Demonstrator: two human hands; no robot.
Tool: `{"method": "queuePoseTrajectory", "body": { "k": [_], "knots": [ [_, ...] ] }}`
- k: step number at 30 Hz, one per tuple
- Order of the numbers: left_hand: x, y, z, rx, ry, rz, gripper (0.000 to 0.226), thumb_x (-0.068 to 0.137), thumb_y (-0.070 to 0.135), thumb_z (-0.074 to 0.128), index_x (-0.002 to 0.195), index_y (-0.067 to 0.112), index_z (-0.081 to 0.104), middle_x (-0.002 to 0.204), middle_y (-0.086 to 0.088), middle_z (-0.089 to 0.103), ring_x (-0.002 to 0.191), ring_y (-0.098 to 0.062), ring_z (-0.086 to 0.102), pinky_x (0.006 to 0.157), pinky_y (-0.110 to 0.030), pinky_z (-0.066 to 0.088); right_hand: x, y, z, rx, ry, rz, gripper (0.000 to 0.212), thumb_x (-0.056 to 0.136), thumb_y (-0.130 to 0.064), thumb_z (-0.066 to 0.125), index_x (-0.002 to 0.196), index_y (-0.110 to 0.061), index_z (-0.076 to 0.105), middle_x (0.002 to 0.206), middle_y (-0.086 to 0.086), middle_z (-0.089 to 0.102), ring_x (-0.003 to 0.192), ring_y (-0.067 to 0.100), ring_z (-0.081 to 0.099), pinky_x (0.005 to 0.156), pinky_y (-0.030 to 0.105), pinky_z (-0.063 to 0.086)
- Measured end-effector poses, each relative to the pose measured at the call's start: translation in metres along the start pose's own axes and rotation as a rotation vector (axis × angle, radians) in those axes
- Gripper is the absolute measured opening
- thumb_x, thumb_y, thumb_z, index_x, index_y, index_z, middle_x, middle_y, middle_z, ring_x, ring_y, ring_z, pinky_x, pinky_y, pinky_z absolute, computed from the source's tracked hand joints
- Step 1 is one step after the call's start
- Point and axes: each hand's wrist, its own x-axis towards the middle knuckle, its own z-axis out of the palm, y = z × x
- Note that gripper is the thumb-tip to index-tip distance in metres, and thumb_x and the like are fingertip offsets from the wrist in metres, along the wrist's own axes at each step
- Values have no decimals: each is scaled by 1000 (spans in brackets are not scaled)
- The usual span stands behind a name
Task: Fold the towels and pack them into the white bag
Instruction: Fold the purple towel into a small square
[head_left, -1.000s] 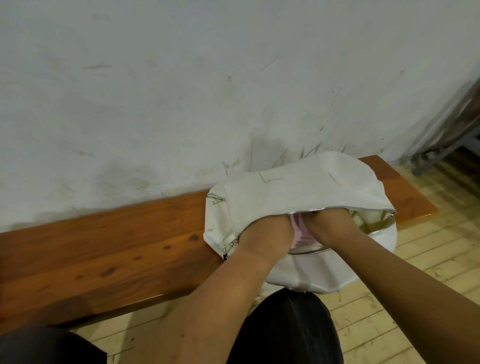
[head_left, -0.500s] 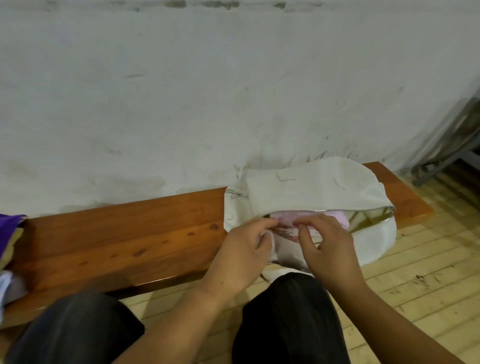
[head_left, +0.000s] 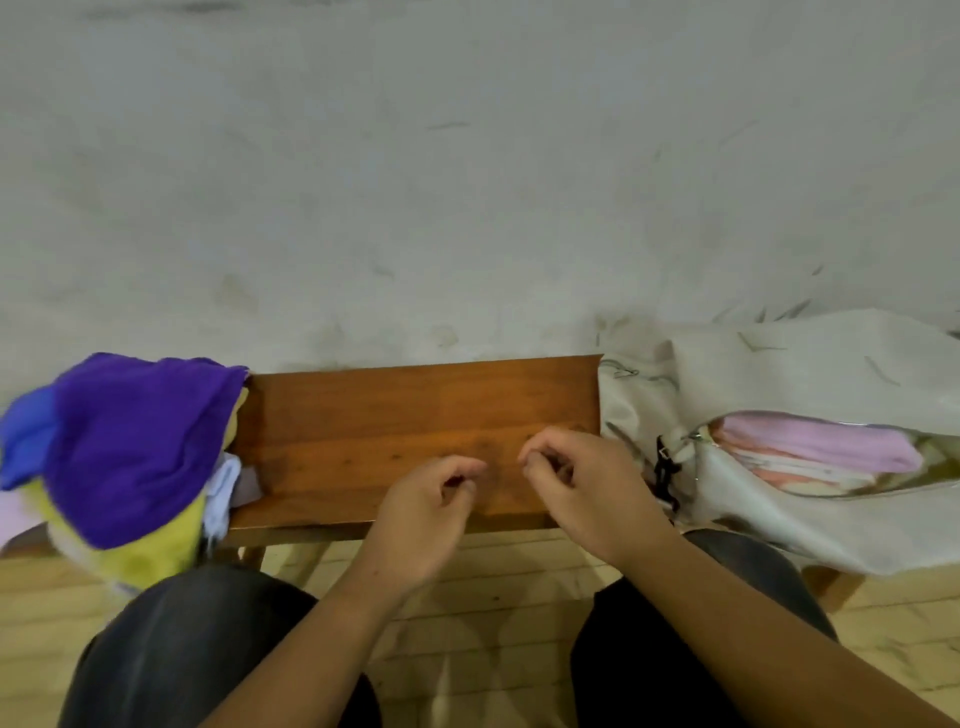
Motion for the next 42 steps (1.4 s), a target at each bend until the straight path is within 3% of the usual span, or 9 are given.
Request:
{"method": "queuePoseTrajectory", "body": {
  "k": [7,12,17,22,25,29,31,38,42],
  "knots": [
    [-6,-57,-73,176,-4,-46,25,101,36,54,125,35,63,127,18,57,120,-1,49,100,-22,41,17,-1,64,136,-162,160,20,100,-22,59,92,-35,71,83,-18,72,77,-2,65,68,11,48],
    [15,-118,-155,565,383,-249,40,90,41,63,128,28,61,142,-3,50,131,-30,43,107,-45,39,20,-9,84,142,-242,199,22,102,-22,56,92,-33,71,80,-16,72,70,8,67,73,34,58],
    [8,-149,-184,483,569,-545,65,79,45,78,132,22,49,136,-17,45,127,-40,40,96,-52,43,22,-3,92,145,-230,272,23,101,-23,57,90,-34,72,77,-14,73,67,9,67,73,40,59],
    [20,-154,-192,405,547,-510,20,80,36,78,90,34,61,106,-3,65,100,-29,61,82,-47,55,20,-1,97,154,-239,284,22,100,-21,59,88,-32,73,75,-11,73,64,10,67,67,40,60],
    [27,-154,-191,435,548,-515,22,89,32,70,70,35,61,89,5,70,89,-24,63,74,-41,55,20,-1,95,169,-249,297,21,100,-20,60,89,-30,74,75,-10,73,65,9,67,62,28,58],
    [35,-149,-187,451,588,-559,5,90,33,69,95,31,68,108,-1,66,99,-28,60,81,-45,52,19,3,91,170,-248,309,21,100,-21,60,88,-31,73,74,-10,73,63,9,67,61,27,56],
    [35,-152,-188,404,634,-562,30,87,32,74,113,25,61,113,-4,61,103,-30,60,85,-49,51,18,5,90,162,-244,308,21,100,-21,60,87,-32,73,73,-11,73,62,9,67,60,26,55],
    [30,-148,-198,300,744,-439,12,91,25,72,102,29,69,93,5,69,92,-22,65,87,-47,55,15,10,82,166,-281,340,19,100,-26,60,89,-36,73,77,-14,73,70,7,68,70,30,58],
    [32,-123,-190,187,827,-231,18,92,21,71,109,28,68,77,18,59,70,1,57,70,-20,39,16,8,82,171,-281,319,21,100,-24,60,90,-36,73,78,-12,73,70,9,68,71,35,59]
  ]
}}
